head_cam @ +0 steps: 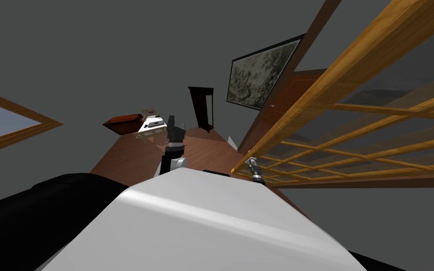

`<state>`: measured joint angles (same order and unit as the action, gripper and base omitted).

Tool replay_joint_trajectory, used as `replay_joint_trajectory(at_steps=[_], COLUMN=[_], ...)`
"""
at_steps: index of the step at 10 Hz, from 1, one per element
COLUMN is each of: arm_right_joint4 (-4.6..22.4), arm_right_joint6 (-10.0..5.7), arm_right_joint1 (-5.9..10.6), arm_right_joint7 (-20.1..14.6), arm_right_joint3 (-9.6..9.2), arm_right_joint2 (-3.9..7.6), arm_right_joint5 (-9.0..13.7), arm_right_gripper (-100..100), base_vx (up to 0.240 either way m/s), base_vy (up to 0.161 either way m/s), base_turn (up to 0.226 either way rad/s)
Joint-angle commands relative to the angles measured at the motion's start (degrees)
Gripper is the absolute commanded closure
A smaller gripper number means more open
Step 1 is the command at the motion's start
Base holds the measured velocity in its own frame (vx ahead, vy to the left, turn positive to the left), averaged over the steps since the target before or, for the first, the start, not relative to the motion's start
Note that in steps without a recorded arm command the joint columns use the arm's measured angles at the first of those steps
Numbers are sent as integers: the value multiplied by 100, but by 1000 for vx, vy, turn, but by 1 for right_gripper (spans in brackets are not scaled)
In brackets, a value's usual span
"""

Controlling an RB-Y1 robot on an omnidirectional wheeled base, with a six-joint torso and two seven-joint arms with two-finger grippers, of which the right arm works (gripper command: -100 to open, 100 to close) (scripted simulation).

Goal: Pull the door open

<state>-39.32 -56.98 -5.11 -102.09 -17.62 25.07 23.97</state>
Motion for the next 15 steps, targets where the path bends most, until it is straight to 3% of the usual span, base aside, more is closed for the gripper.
replay_joint_trajectory(at_steps=[1,7,8,15], arm_right_joint4=[47,87,142,371], arm_right_joint6=[-127,-590,-554,-1041], arm_right_joint1=[-29,-250,-197,-325], arm_right_joint7=[-94,-439,-413,-669], arm_right_joint3=[-74,-363,-346,-547], arm_right_joint2=[49,320,277,459], arm_right_joint5=[-46,-226,-216,-314], arm_right_gripper=[100,100,100,100], base_vx=[-199,-211,-107,-190], base_vy=[-43,-67,-24,-57], base_turn=[129,112,27,145])
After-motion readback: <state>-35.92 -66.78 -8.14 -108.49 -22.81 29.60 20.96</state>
